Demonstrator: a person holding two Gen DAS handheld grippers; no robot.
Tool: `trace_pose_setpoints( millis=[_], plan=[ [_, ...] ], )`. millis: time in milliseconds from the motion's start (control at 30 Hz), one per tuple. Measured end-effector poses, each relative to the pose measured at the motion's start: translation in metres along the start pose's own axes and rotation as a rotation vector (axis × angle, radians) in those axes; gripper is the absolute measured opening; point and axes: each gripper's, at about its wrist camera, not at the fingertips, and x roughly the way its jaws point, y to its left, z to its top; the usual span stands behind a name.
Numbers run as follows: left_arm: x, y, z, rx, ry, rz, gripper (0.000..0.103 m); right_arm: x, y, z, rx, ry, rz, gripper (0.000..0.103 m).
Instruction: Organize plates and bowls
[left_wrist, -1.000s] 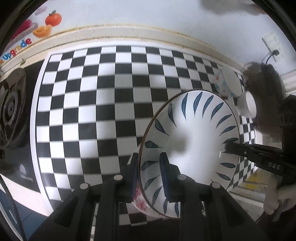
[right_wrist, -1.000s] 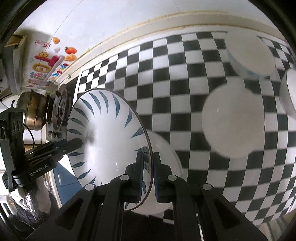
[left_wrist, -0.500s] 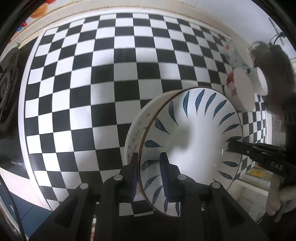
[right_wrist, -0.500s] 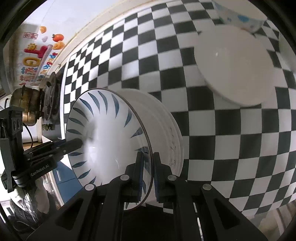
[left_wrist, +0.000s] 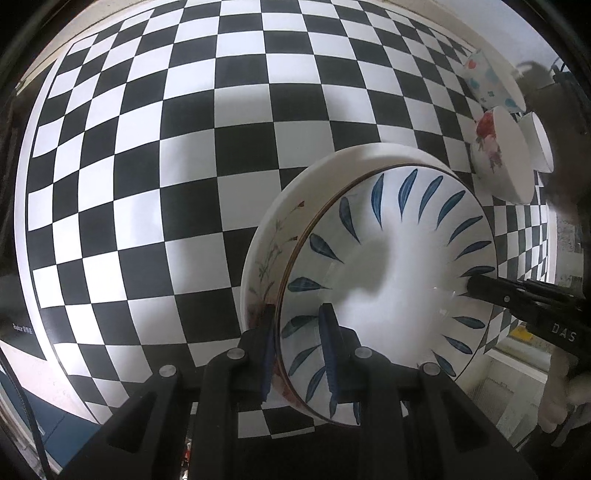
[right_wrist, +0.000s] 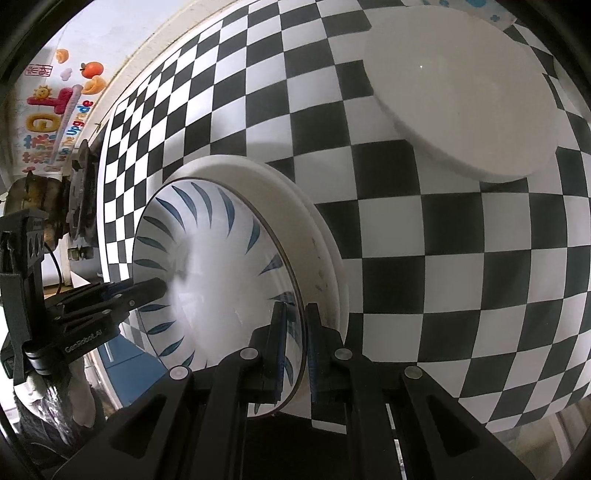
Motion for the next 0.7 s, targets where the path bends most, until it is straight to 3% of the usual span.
trace_pose_setpoints(
  millis=[700],
  plan=[
    [0.0091,-0.0037,0.0047,-0.006,0.05,0.02,0.021,0.0031,-0.0082,0.0081,0.047,0.035,0.016,0.016]
  ],
)
